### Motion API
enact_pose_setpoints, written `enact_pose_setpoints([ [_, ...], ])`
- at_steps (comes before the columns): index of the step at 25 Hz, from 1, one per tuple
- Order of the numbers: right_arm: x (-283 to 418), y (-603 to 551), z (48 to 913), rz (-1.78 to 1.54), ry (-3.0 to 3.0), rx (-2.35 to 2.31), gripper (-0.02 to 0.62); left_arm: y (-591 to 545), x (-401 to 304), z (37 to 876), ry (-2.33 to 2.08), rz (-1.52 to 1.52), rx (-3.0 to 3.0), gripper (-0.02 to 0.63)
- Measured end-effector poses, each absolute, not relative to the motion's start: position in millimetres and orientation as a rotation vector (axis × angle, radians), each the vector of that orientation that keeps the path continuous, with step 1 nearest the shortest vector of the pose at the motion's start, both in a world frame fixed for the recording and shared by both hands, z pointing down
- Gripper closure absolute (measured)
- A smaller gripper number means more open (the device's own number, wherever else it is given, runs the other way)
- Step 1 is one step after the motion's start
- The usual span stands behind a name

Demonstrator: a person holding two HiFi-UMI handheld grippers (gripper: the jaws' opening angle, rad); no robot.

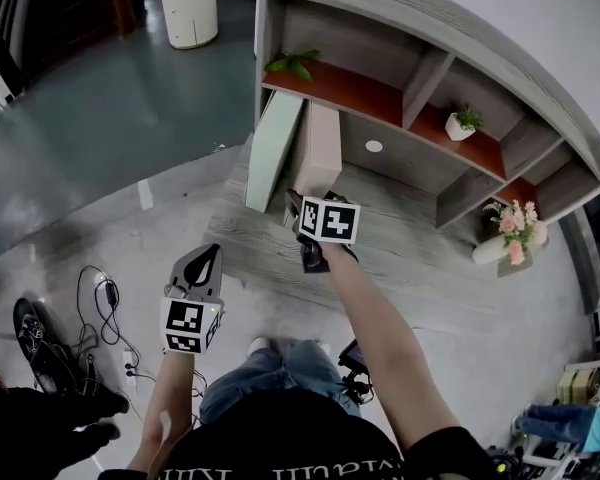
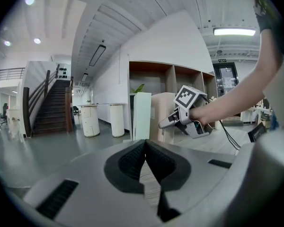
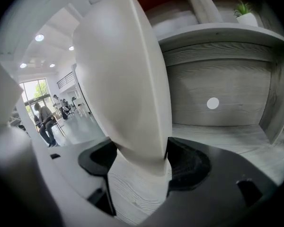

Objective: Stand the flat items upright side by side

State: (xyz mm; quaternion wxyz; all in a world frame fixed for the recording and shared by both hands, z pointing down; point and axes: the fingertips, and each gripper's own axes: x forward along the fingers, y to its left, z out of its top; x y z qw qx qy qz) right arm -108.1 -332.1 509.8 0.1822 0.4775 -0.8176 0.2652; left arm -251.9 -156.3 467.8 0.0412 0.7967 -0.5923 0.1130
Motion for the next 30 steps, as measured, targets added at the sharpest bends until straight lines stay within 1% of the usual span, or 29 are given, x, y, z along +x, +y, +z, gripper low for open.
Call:
enact_pose_setpoints([
  [7, -135, -345, 506, 0.790, -2.429, 1.167, 0.264, -160, -264, 467, -1.859, 0.351, 2.406, 0.594],
  [8, -138, -346, 507, 0.785, -2.437, 1.135, 0.282, -160, -265, 466, -1.864, 0.352, 2.404, 0.594],
  [10, -142, -349, 508, 0.761, -2.444, 1.088, 0.288, -161, -267, 466, -1.877, 0.354, 2.395, 0.594],
  [17, -144, -355, 511, 0.728, -2.453, 0.984, 0.259, -165, -272, 467, -1.910, 0.357, 2.364, 0.594],
  [19, -145, -355, 511, 0.717, -2.449, 0.962, 0.259, -167, -271, 465, -1.916, 0.352, 2.364, 0.595],
  [24, -135, -350, 508, 0.665, -2.418, 0.898, 0.259, -174, -262, 459, -1.938, 0.330, 2.370, 0.594],
  [30, -107, -336, 500, 0.756, -2.379, 0.807, 0.259, -183, -239, 444, -1.959, 0.284, 2.381, 0.594],
])
